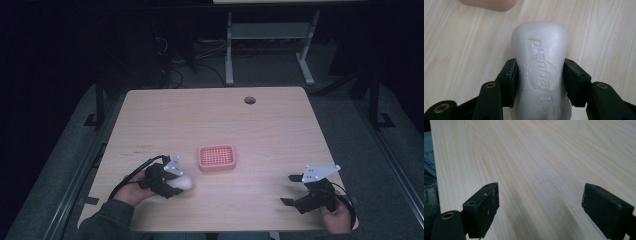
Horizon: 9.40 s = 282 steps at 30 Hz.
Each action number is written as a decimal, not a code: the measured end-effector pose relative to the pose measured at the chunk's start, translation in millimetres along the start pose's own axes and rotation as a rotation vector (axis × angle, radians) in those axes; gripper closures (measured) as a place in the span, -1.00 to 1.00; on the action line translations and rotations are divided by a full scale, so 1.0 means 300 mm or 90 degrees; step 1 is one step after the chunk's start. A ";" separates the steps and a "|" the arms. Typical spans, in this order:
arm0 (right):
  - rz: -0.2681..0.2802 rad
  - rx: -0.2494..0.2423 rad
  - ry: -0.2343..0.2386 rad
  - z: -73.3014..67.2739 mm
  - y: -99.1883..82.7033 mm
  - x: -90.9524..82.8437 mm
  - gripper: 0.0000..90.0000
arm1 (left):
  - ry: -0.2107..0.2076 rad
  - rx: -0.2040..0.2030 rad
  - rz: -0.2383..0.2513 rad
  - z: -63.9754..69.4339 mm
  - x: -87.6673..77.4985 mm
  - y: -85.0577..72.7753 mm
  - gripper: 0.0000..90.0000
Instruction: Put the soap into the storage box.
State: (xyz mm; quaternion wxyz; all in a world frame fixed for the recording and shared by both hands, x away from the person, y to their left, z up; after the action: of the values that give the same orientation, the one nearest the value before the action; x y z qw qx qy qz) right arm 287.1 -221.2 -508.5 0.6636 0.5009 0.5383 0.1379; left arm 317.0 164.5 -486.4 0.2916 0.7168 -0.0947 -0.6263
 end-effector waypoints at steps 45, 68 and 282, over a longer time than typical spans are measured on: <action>0.019 0.007 0.005 0.002 0.006 -0.007 -0.69 | -0.029 0.013 0.001 -0.073 0.000 0.157 0.10; 0.027 0.007 0.003 0.005 0.009 -0.012 -0.69 | -0.028 0.014 0.007 -0.118 0.021 0.223 0.10; 0.032 0.019 -0.029 0.006 0.011 -0.023 -0.69 | 0.000 0.006 0.065 -0.055 0.027 0.186 -0.39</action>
State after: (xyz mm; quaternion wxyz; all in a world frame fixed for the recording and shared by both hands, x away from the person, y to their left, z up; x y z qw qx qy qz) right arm 287.2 -225.7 -502.0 0.6647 0.5269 0.5123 0.1347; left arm 347.2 120.1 -462.5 0.3196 0.7123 -0.1341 -0.6103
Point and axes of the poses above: each handheld gripper's, and its own axes: x roughly forward along the jaws, y roughly out of its top, z roughly to its right, the point moved 7 cm from there along x, roughly forward along the jaws, and after that the axes turned 7 degrees about z, right-handed, at the moved point
